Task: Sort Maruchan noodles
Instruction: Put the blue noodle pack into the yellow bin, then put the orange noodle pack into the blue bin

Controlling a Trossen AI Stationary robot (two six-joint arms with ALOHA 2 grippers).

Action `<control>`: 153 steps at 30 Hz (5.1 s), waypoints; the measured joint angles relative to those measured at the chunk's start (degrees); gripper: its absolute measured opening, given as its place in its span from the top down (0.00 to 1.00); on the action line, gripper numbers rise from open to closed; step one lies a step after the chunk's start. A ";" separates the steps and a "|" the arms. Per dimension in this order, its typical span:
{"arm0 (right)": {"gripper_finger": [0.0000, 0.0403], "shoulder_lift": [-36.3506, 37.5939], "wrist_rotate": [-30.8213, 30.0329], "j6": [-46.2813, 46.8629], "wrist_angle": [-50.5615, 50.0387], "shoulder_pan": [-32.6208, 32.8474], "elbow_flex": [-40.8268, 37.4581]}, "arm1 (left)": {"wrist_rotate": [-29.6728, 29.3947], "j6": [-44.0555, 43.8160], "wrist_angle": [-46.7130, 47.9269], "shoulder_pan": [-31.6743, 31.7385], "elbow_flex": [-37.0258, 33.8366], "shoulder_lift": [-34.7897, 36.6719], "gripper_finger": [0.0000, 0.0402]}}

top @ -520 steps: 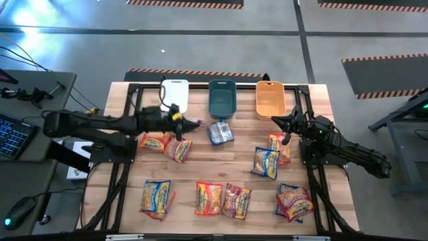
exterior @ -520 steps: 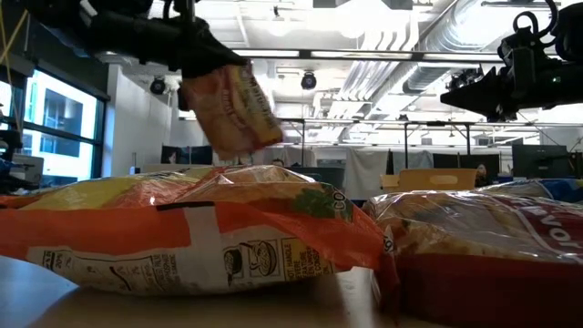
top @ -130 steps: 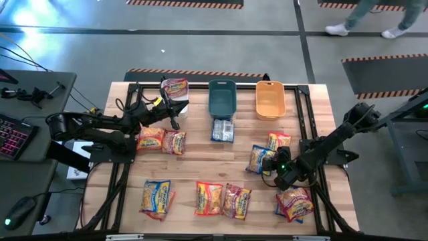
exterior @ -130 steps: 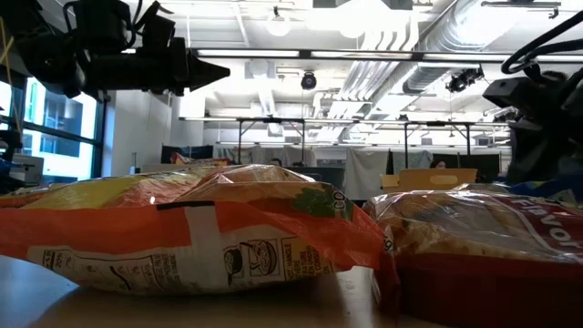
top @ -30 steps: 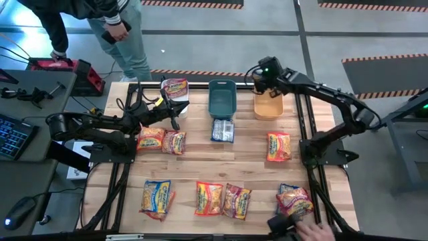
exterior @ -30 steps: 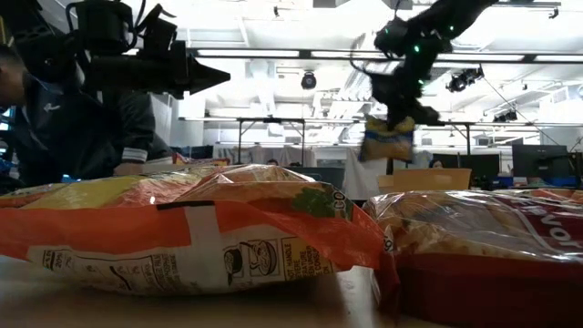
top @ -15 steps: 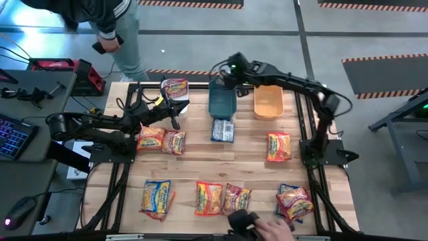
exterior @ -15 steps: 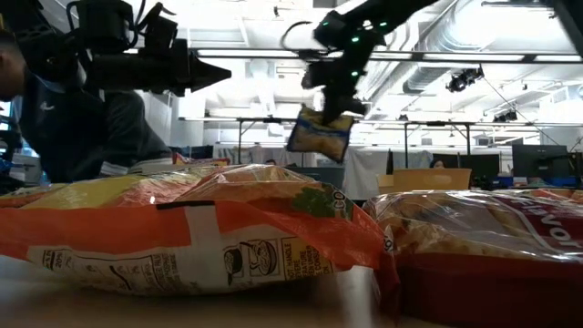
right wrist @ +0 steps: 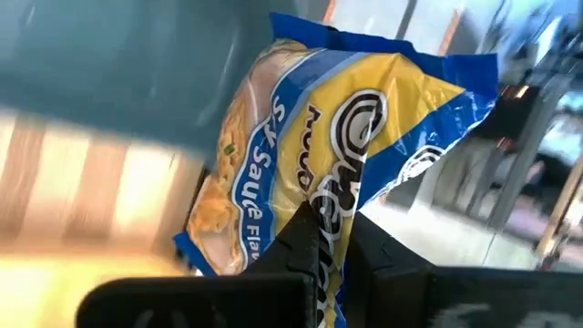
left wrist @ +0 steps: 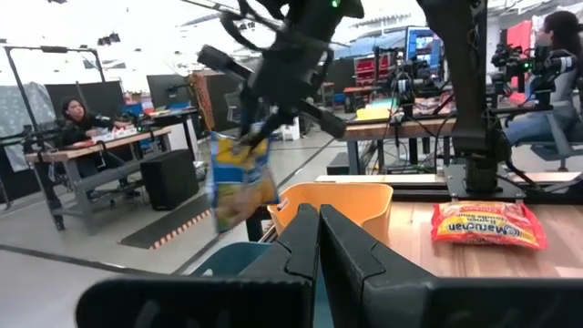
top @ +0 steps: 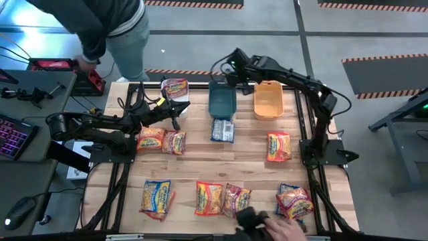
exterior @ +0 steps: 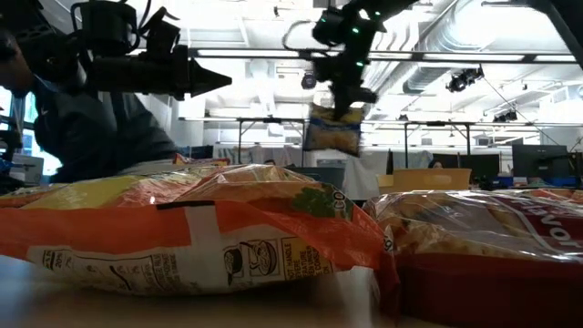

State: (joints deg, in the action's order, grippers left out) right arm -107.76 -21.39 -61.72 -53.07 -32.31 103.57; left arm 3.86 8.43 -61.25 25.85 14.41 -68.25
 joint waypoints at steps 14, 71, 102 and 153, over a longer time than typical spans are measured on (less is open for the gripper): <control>1.00 25.17 -2.59 -14.99 19.25 -11.79 -42.42 | 0.00 0.15 -1.83 0.00 0.04 0.00 0.99; 0.52 17.77 -5.11 -9.59 31.05 -14.00 -48.45 | 0.02 0.58 -2.01 0.00 0.04 0.00 0.99; 0.66 29.47 -7.01 16.46 21.71 -9.03 -48.40 | 0.02 -0.40 -2.01 -0.02 0.04 0.00 0.99; 1.00 48.88 10.98 56.54 57.53 0.22 -73.66 | 3.30 -5.02 2.28 0.00 0.30 0.00 0.99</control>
State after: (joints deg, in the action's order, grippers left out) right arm -58.88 -10.41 -5.18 4.46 -32.09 29.90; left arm 7.16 3.42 -58.97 25.84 14.72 -68.25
